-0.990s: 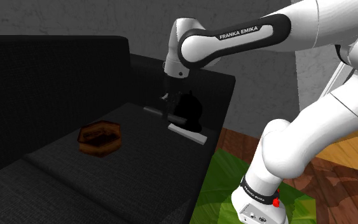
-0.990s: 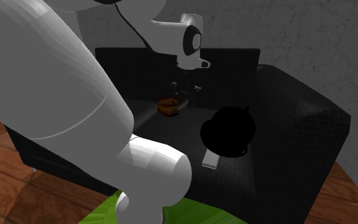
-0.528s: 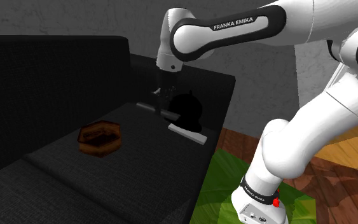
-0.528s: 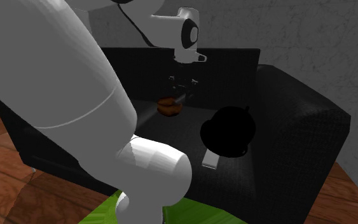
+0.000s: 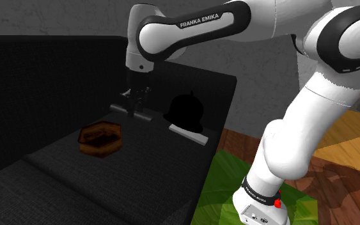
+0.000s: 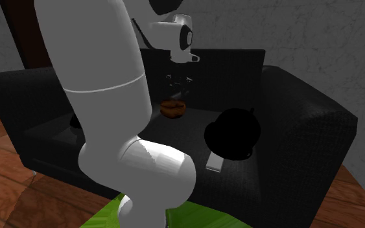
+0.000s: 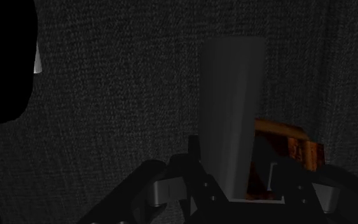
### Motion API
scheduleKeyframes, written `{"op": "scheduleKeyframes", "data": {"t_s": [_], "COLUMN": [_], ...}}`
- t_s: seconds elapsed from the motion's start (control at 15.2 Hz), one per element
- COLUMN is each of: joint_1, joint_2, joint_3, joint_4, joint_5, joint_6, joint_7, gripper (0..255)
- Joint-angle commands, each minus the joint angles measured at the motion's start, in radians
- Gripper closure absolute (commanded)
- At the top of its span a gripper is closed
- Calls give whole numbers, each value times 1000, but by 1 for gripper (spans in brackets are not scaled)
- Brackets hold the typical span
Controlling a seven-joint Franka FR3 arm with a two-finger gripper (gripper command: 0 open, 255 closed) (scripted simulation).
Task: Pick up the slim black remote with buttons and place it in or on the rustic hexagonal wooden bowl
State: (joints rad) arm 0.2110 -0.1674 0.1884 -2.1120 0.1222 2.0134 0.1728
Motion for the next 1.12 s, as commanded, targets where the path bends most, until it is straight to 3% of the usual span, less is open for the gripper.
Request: {"op": "scheduleKeyframes", "data": {"t_s": [0.0, 0.4, 1.06], "joint_1": [9, 53, 57], "joint_2": [73, 307, 339], "joint_3": [20, 64, 62], "joint_4": [74, 342, 246], "joint_5": [-14, -82, -88], "joint_6": [2, -30, 97], "joint_7": [36, 151, 148], "gripper": [255, 255, 255]}}
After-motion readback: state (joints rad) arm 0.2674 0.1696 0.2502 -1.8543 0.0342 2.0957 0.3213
